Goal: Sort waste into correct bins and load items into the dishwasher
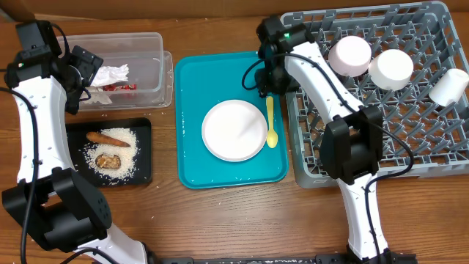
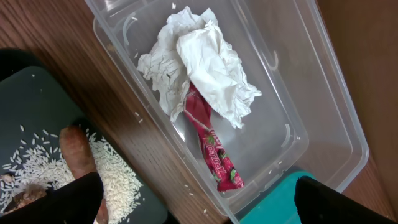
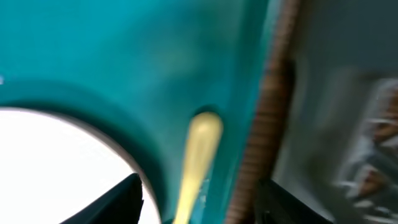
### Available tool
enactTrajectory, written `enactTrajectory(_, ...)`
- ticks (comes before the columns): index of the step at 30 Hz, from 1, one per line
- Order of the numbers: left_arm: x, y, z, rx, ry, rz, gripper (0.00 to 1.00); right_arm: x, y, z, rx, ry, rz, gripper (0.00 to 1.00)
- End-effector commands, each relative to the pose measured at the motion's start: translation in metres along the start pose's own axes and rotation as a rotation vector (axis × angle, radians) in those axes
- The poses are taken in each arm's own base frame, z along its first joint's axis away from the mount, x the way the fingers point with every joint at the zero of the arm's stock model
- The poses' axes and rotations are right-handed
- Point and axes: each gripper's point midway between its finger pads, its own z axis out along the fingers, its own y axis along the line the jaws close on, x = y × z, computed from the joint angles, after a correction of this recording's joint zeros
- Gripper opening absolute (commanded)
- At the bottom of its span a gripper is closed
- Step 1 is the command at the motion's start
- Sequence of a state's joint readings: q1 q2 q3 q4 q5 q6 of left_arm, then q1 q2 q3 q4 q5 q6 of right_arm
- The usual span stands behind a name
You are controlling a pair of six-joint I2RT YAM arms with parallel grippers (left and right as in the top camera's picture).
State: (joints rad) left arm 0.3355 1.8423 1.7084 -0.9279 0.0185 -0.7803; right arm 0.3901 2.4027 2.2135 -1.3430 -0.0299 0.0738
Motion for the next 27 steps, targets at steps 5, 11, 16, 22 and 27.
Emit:
enactTrajectory(5,-0.001,-0.003,-0.001,0.005,-0.007,-0.005,1.00,0.008,0.025,0.008,-0.141,0.032,-0.056,0.59)
enactTrajectory(11,-0.001,-0.003,-0.001,0.005,-0.007,-0.005,1.00,0.025,0.038,0.012,-0.172,0.098,-0.068,0.59)
enactTrajectory(16,-0.001,-0.003,-0.001,0.005,-0.007,-0.005,1.00,0.037,0.041,0.035,-0.168,0.129,-0.070,0.59)
enactTrajectory(22,-0.001,-0.003,-0.001,0.005,-0.007,-0.005,1.00,0.046,0.042,0.046,-0.165,0.154,-0.065,0.51)
enactTrajectory(27,-0.001,-0.003,-0.001,0.005,-0.007,-0.005,1.00,0.044,0.049,0.046,-0.166,0.144,-0.068,0.33)
